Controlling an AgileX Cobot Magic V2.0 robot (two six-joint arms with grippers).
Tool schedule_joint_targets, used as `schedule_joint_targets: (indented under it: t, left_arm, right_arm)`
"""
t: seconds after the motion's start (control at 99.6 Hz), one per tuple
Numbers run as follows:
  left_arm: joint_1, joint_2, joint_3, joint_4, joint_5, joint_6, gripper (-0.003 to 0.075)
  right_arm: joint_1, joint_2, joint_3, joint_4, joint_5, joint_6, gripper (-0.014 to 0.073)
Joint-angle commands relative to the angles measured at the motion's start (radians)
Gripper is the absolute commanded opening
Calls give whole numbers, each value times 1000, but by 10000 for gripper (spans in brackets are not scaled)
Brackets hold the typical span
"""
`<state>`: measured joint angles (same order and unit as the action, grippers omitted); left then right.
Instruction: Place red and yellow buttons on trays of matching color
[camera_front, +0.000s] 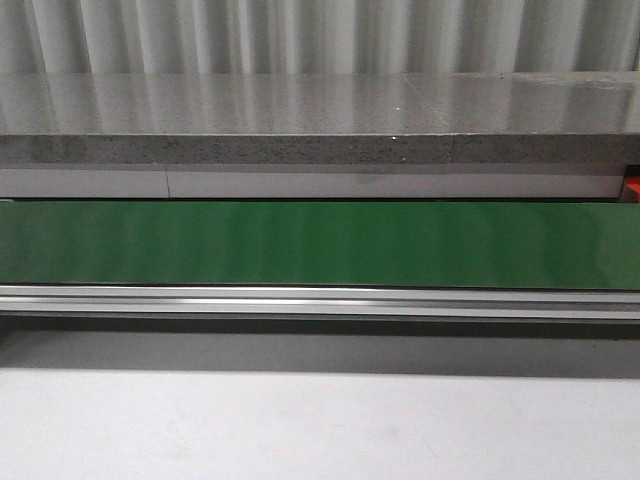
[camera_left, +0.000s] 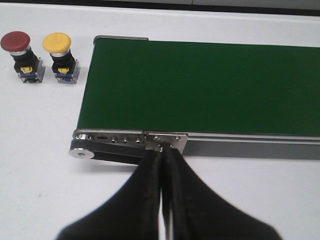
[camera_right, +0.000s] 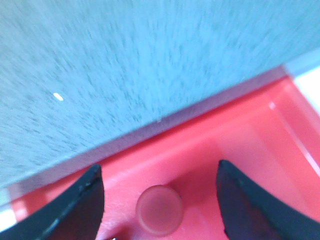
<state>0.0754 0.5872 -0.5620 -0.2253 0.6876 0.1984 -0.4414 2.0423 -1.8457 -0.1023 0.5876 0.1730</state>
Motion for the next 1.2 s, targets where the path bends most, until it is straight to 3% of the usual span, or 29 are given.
schedule_joint_targets:
  t: [0.0, 0.161, 0.391, 0.773, 1.014, 1.104, 1.194]
  left_arm:
    - [-5, 0, -27, -20, -65, -1, -19]
    - [-5, 0, -27, -20, -65, -1, -19]
    - [-5, 0, -27, -20, -67, -1, -19]
    - [-5, 0, -27, -20, -67, -1, -19]
    - [-5, 0, -27, -20, -67, -1, -19]
    - [-5, 0, -27, -20, -67, -1, -19]
    - [-5, 0, -27, -20, -67, -1, -19]
  right_arm:
    - [7, -127, -37, 0, -15, -6, 489]
    - [66, -234, -26, 3, 31, -20, 487]
    - [228, -405, 86, 3, 52, -84, 484]
    - [435, -796, 537, 3, 44, -112, 484]
    - [464, -1039, 794, 4, 84, -112, 478]
    - [464, -1122, 865, 4, 113, -112, 419]
    - [464, -1198, 922, 4, 130, -112, 290]
